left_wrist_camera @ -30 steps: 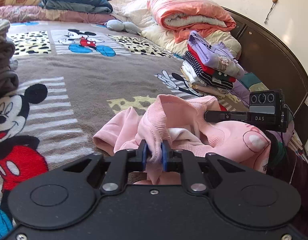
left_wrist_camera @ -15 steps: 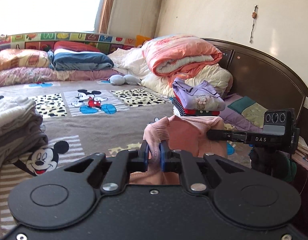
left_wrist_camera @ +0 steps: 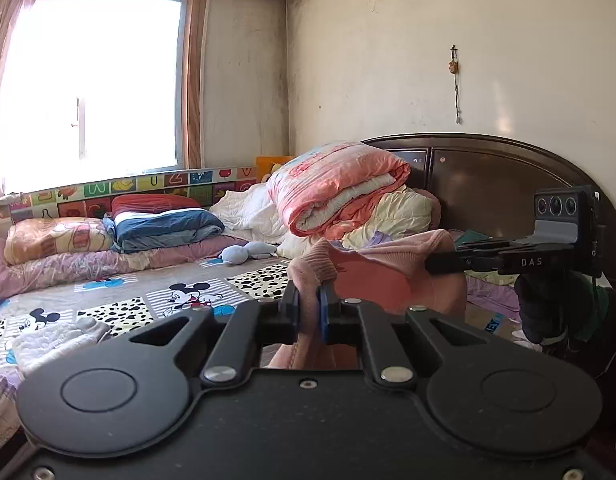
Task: Fold clothes
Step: 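Lift the pink sweatshirt with both grippers and shake it open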
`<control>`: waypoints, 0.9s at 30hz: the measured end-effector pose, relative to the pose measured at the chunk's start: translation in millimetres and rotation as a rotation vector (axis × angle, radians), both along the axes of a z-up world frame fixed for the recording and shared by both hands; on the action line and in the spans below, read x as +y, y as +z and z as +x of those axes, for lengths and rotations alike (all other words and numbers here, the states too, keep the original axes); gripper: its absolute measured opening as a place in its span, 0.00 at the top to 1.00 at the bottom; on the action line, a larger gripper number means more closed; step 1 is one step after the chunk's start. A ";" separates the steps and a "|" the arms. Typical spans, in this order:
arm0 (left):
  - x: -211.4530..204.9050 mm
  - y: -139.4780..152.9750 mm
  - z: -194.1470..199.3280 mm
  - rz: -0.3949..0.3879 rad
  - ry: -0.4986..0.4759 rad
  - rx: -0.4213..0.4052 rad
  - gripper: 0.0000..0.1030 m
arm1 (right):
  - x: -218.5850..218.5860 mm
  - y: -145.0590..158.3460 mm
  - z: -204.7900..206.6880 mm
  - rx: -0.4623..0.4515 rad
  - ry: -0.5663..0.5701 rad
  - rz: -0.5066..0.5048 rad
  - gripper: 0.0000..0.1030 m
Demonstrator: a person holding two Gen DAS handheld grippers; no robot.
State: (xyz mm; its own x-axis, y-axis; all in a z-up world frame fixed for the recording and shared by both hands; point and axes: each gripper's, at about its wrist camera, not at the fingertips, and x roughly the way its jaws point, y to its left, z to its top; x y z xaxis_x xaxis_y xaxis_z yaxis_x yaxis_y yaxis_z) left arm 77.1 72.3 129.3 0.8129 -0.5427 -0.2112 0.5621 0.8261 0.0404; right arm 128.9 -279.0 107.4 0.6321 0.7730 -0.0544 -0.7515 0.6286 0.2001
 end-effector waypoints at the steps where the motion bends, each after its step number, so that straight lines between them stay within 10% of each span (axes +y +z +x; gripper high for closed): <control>1: 0.2 1.2 -2.9 0.007 -0.002 -0.007 0.93 | -0.6 5.7 -3.7 -0.003 0.008 0.000 0.87; 15: 3.0 -29.2 90.6 0.182 0.107 0.097 0.93 | 24.0 0.6 64.1 0.128 0.035 -0.117 0.87; 27: -12.9 -3.1 204.4 0.284 0.315 -0.152 0.93 | 63.7 22.0 201.1 -0.069 -0.217 -0.189 0.87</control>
State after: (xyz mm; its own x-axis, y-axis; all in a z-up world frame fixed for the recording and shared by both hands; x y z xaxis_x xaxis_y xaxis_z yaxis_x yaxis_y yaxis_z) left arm 281.6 59.4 126.2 0.9625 -0.2019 -0.1814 0.2554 0.9000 0.3533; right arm 330.0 -215.3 129.4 0.7887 0.5995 -0.1361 -0.6032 0.7974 0.0173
